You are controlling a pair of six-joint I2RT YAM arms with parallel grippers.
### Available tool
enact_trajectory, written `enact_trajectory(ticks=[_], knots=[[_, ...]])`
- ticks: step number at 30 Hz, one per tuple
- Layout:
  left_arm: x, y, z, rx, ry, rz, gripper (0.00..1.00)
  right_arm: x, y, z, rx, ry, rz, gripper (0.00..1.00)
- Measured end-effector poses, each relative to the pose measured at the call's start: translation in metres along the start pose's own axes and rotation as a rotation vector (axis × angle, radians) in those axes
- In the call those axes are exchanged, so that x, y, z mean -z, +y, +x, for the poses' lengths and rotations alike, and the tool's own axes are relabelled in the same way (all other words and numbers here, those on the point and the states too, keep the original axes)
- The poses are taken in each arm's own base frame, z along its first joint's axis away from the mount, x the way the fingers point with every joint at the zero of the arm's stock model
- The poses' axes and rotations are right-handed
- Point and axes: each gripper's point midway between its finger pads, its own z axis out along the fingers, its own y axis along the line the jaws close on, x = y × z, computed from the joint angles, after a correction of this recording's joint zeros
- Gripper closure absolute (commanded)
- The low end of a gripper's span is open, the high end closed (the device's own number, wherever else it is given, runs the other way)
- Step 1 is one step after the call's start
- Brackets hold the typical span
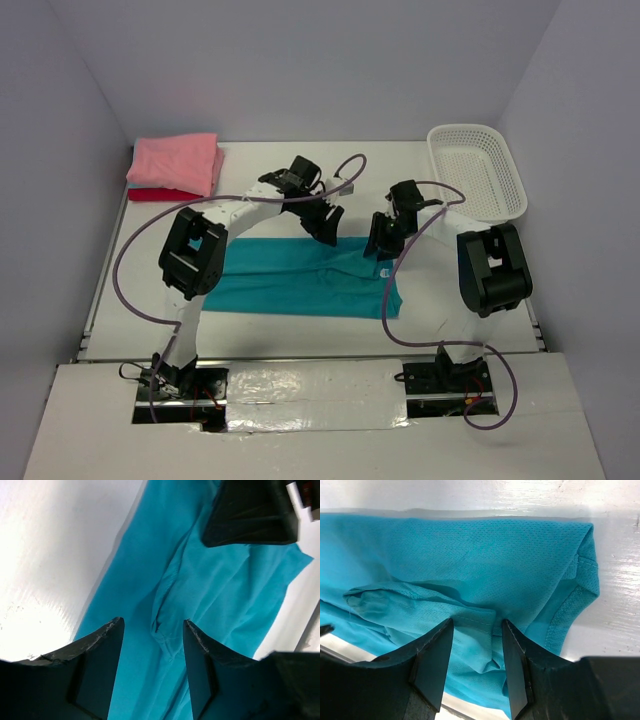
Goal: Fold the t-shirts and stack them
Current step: Fold the other side of the tshirt into a rectangle
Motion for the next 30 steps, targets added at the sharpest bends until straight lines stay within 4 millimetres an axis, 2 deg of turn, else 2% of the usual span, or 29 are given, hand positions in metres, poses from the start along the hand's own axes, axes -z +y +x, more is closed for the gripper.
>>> enact_trajectory(ticks=[3,9,12,17,20,22,23,26,30], knots=[[0.002,-0.004,-0.003,-0.005,-0.011,0.018,0.38,0.0,0.0,0.0,0.001,-0.001,-0.002,0.49],[0.0,-0.007,0.004,-0.001,0.015,0.022,0.38,-0.004,0.001,0.0,0.0,0.007,-0.011,0.53],[-0.005,-0.008,0.01,0.007,0.04,0.025,0.5,-0.006,0.0,0.002,0.0,0.016,-0.011,0.63],[-0.015,-0.01,0.025,0.002,0.094,0.024,0.69,-0.005,0.001,0.002,0.002,0.015,-0.014,0.68],[-0.015,-0.01,0.028,-0.01,0.111,0.018,0.7,-0.005,0.001,0.0,0.005,0.013,-0.015,0.69],[-0.016,-0.01,0.029,-0.024,0.115,0.013,0.82,-0.005,0.001,0.0,0.007,0.012,-0.015,0.74],[-0.016,-0.009,0.03,-0.028,0.118,0.009,0.99,-0.005,0.002,0.0,0.006,0.012,-0.016,0.82],[-0.016,-0.008,0.03,-0.031,0.12,0.003,1.0,-0.005,0.002,0.0,0.009,0.013,-0.02,0.89],[-0.015,-0.013,0.032,-0.059,0.114,0.031,1.0,0.0,0.006,0.0,0.016,0.006,-0.034,0.89]])
